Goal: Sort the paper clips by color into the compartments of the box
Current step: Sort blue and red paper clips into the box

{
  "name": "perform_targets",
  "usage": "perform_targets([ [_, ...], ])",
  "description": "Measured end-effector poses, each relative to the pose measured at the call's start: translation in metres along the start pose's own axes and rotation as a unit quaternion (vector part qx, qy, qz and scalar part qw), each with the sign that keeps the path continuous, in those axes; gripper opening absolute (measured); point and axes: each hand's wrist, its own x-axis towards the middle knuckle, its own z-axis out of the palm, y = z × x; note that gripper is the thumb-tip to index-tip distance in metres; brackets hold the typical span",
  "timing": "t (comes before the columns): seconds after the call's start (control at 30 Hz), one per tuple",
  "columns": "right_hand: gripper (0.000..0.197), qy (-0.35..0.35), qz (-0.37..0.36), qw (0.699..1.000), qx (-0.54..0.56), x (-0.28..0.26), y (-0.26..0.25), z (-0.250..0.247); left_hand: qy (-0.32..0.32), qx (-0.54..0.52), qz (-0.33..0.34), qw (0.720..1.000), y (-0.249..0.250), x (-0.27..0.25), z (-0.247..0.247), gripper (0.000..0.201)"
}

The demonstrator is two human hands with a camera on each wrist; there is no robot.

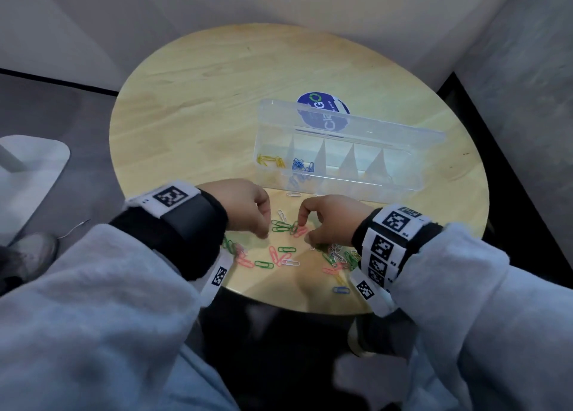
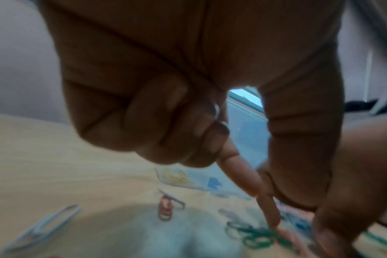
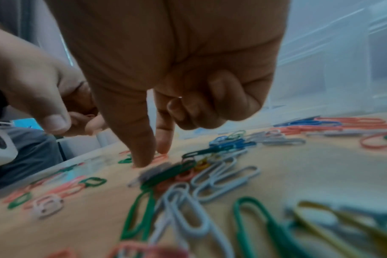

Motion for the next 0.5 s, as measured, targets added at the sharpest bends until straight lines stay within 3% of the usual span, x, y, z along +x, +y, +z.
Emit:
perform_targets([
  [0.1, 0.023, 0.01, 0.003, 1.0, -0.014, 0.002, -0.002, 0.002, -0.023, 0.053, 0.005, 0.998, 0.003, 0.001, 0.009, 0.016],
  [0.27, 0.024, 0.016, -0.004, 0.999, -0.029, 0.001, -0.003, -0.001, -0.074, 0.022, 0.014, 0.997, 0.011, 0.0, 0.021, 0.025],
  [0.4, 0.012, 0.005, -0.013, 0.999, -0.033, 0.001, -0.007, 0.003, -0.056, 0.106, 0.031, 0.992, 0.015, 0.002, 0.031, 0.021],
  [0.5, 0.01, -0.015, -0.008, 0.999, -0.043, 0.003, -0.012, 0.002, -0.053, 0.091, 0.031, 0.994, 0.014, 0.006, 0.034, 0.019],
])
